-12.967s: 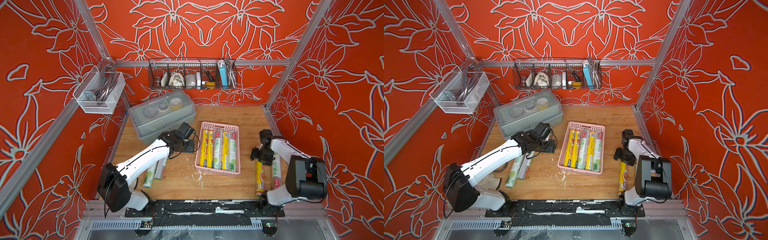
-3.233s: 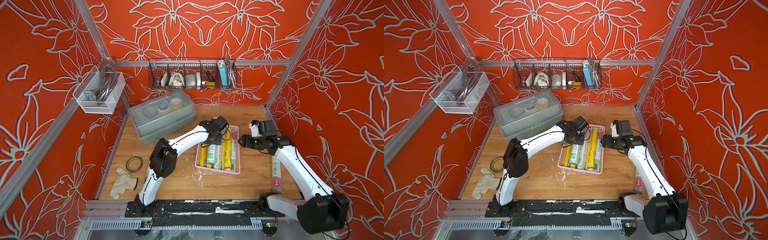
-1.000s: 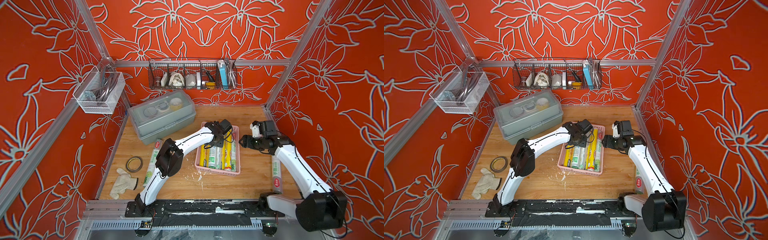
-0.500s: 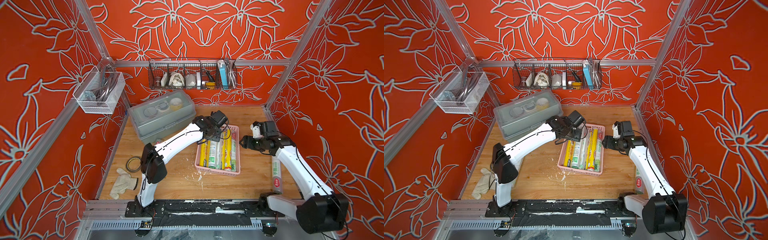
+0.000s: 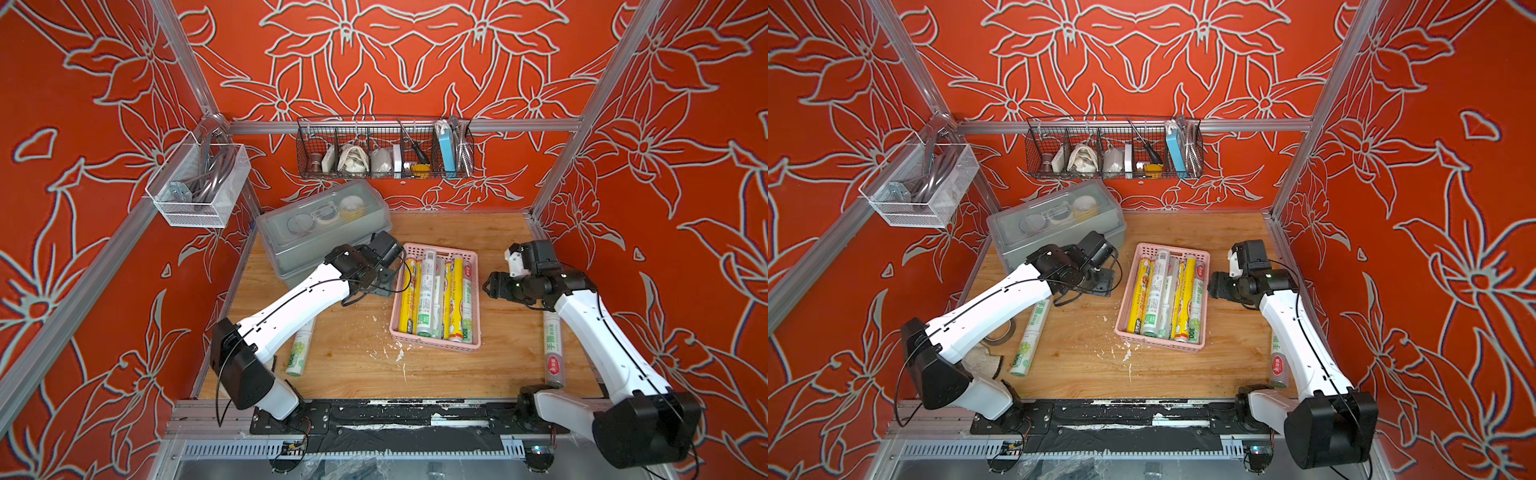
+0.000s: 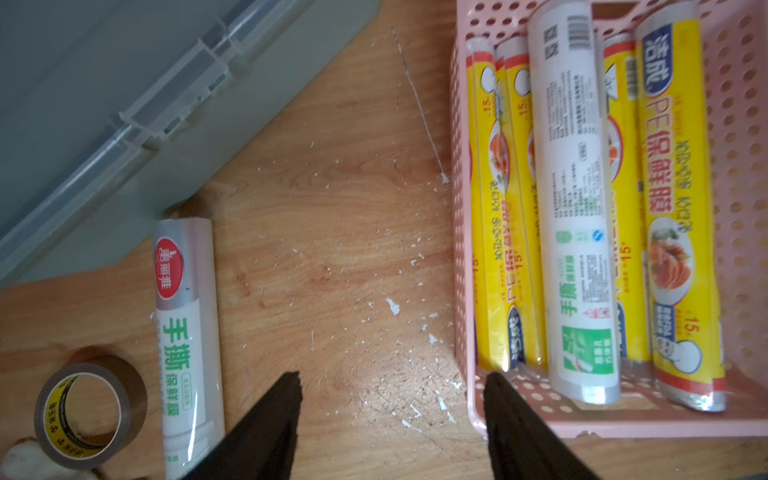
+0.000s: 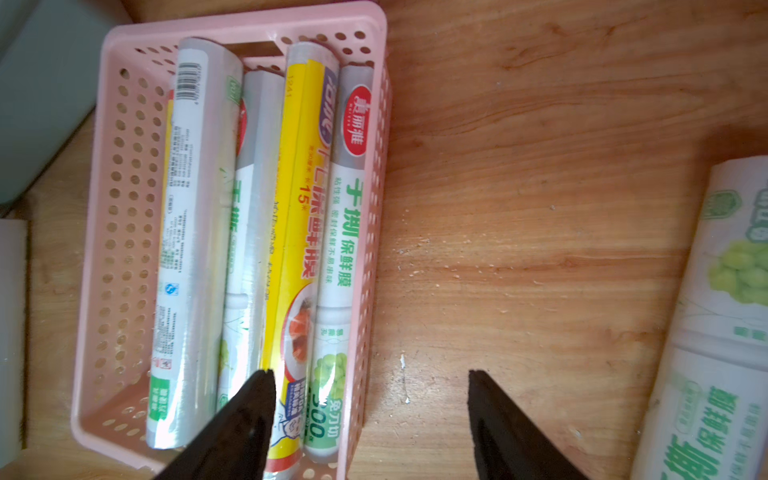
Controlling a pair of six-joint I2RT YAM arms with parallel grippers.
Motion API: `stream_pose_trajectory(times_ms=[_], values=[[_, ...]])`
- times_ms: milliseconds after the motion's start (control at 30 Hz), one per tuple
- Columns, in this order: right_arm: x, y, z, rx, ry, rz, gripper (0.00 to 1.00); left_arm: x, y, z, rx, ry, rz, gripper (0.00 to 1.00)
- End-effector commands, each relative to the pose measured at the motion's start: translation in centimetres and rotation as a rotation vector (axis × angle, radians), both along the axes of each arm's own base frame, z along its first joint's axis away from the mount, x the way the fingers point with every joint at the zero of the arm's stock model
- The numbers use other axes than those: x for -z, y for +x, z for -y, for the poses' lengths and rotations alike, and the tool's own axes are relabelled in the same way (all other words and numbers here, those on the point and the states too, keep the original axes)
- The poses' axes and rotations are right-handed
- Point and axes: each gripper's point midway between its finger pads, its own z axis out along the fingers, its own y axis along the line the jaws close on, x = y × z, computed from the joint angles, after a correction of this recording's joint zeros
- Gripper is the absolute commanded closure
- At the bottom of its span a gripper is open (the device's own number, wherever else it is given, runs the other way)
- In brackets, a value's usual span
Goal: Put the plastic wrap into the basket
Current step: Pick up the plastic wrap from the corner of the board.
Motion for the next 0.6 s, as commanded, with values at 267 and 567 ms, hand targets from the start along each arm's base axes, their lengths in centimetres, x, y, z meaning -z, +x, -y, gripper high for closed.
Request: stream_pose_trajectory(times_ms=[267,567], values=[[4.8,-1.8,11.5,0.255,-0.349,-0.243,0.12,2.0,-0.9,0.0,0.047,-0.024,-0.048,0.29],[7.6,-4.5,16.9,0.463,-0.349,-0.415,0.06,2.0,-1.4,1.8,0.104,-0.113,-0.076,0.29]])
